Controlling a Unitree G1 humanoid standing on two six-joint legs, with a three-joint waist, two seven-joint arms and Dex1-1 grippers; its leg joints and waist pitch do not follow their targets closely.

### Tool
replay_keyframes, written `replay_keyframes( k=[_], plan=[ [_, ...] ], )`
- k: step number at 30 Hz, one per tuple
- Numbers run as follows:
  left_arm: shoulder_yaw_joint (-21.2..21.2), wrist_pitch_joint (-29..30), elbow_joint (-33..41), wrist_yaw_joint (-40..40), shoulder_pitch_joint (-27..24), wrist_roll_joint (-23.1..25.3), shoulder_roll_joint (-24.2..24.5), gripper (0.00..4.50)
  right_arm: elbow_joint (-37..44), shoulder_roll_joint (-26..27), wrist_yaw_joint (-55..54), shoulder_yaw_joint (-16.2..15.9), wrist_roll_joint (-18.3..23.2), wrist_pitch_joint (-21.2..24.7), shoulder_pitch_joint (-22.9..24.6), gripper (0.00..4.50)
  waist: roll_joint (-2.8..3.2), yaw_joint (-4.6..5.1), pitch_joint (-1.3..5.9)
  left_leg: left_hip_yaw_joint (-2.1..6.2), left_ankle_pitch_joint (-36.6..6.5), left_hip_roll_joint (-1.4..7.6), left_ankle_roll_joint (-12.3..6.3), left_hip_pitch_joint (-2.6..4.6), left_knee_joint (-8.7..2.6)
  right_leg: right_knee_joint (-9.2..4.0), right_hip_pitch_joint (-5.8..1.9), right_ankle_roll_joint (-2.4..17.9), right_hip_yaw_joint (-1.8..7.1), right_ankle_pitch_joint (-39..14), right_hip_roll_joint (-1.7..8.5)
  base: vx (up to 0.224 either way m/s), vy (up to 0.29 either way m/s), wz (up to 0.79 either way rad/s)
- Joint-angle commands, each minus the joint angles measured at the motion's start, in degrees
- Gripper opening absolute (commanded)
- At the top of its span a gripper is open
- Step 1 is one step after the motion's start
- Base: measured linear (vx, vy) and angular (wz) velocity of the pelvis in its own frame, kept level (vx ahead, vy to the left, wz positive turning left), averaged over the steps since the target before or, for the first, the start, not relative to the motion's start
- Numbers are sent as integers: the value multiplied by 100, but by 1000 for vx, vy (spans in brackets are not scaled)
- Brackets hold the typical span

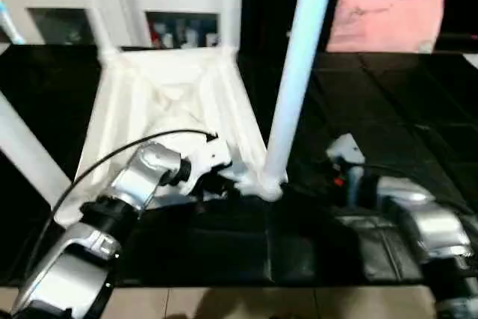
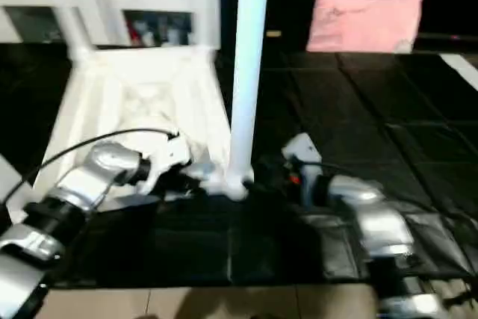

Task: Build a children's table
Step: Rotate leg to tighten

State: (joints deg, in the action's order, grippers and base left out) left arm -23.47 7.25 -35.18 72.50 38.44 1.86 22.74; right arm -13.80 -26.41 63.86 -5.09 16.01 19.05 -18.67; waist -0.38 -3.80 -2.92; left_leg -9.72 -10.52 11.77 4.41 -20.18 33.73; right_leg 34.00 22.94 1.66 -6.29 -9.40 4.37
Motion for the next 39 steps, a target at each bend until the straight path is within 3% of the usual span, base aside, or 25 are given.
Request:
replay_keyframes(
  k=[1,6,7,11,14,20,30,35,39],
  plan=[
    [-229,-380,118,596,91,-85,-3,0,-20,-204,489,-179,35,-242,-110,445,-27,-10,385,11,-1125,153,-408,17,-350,-472,-316,854,314,-1869,400,0,0,0],
    [-422,-653,139,1116,122,-34,52,0,-360,-326,1134,-421,-97,-668,-368,445,-31,-113,388,-14,-1066,165,-386,16,-340,-430,-319,994,325,-1693,406,0,0,0],
    [-487,-731,148,1219,126,-19,39,0,-531,-293,1326,-516,-123,-733,-494,445,13,-134,389,-9,-1063,171,-363,26,-343,-421,-316,1017,328,-1664,405,0,0,0],
    [-516,-775,131,1269,135,-5,0,0,-778,-239,1465,-626,-222,-932,-633,445,3,-166,389,-12,-1152,190,-318,50,-350,-420,-308,1091,329,-1611,402,0,0,0],
    [-520,-854,44,1261,161,37,-83,0,-1236,-114,1640,-756,-269,-1065,-931,445,-8,-165,396,-6,-1207,174,-277,27,-342,-419,-324,1075,320,-1723,415,0,0,0],
    [-504,-910,-13,1289,171,60,-86,0,-1547,-14,2235,-898,-122,-844,-1193,386,-46,-160,403,-8,-1057,174,-366,1,-330,-394,-341,1066,321,-1616,395,0,0,0],
    [-480,-979,-111,1283,184,106,-58,0,-1908,56,2597,-947,-127,-836,-1399,311,-26,-168,400,-6,-1071,184,-339,12,-335,-400,-333,1071,321,-1688,405,0,0,0],
    [-454,-981,-175,1224,208,120,-78,0,-1916,82,2638,-891,-103,-806,-1390,275,-17,-168,400,-5,-1095,182,-335,16,-335,-404,-332,1068,319,-1699,400,0,0,0],
    [-238,-578,-172,830,193,38,-174,0,-1540,117,2488,-669,150,-533,-1163,237,3,-166,392,-1,-1148,186,-298,22,-342,-414,-329,1059,318,-1767,400,0,0,0]
  ],
)
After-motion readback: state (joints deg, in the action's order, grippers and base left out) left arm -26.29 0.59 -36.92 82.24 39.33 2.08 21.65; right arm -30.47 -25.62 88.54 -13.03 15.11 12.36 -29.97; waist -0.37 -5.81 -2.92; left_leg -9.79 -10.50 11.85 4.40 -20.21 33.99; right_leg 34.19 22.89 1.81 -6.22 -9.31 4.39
